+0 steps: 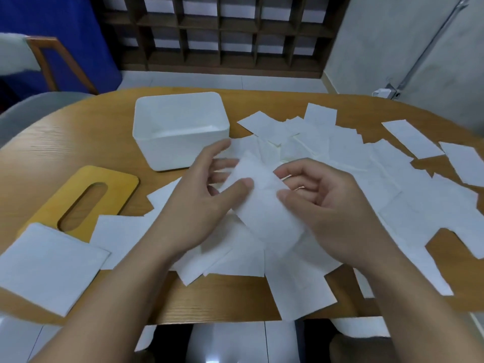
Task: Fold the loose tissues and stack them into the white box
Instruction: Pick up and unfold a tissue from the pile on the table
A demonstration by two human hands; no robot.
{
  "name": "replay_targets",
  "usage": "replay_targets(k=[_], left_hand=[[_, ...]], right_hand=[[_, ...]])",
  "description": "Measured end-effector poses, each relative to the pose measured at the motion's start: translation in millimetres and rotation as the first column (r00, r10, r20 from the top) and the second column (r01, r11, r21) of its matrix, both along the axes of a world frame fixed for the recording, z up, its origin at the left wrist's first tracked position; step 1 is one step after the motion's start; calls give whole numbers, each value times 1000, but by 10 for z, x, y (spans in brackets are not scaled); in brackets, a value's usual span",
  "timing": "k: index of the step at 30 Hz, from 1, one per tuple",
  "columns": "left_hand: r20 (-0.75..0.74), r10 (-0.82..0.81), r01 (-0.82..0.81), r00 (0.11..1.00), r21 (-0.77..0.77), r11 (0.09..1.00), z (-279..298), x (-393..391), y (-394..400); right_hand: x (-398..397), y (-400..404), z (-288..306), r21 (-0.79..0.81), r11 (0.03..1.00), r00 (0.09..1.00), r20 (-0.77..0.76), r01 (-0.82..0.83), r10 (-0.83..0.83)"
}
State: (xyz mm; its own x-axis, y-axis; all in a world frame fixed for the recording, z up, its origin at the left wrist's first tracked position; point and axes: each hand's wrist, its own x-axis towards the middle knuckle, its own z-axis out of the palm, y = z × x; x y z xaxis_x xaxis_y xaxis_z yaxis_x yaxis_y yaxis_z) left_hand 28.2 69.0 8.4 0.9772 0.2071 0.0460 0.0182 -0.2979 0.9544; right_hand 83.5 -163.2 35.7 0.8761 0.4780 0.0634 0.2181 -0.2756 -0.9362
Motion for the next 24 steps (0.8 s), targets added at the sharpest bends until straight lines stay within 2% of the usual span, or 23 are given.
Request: replay_targets(k=[3,5,8,10,13,20,24], left_hand=[[-61,-38,27,997,-173,985,-20,-74,20],[-61,-41,28,997,-202,979,-47,-121,22],[-52,-36,37,998,6,999,-90,-192,3],[-50,-32,41,998,187,981,-105,-238,-34],[-83,-31,57,996,341,938,-122,-294,-76],[-88,-1,47,996,525,850,-153,-239,-53],[-50,48,-14,998,529,849,-129,-170,45]], right_hand=[[-25,-71,22,-41,998,998,-34,-47,45],[-16,-106,2,-86,994,997,-59,-63,58],[19,-158,-66,-162,986,998,-49,-40,33],[37,-184,-108,-209,978,1000,-13,-5,2],[35,-199,-185,-274,961,997,67,45,-28],[47,-148,-414,-374,915,949,315,149,-26],[94,-135,-477,-413,893,897,442,179,24]])
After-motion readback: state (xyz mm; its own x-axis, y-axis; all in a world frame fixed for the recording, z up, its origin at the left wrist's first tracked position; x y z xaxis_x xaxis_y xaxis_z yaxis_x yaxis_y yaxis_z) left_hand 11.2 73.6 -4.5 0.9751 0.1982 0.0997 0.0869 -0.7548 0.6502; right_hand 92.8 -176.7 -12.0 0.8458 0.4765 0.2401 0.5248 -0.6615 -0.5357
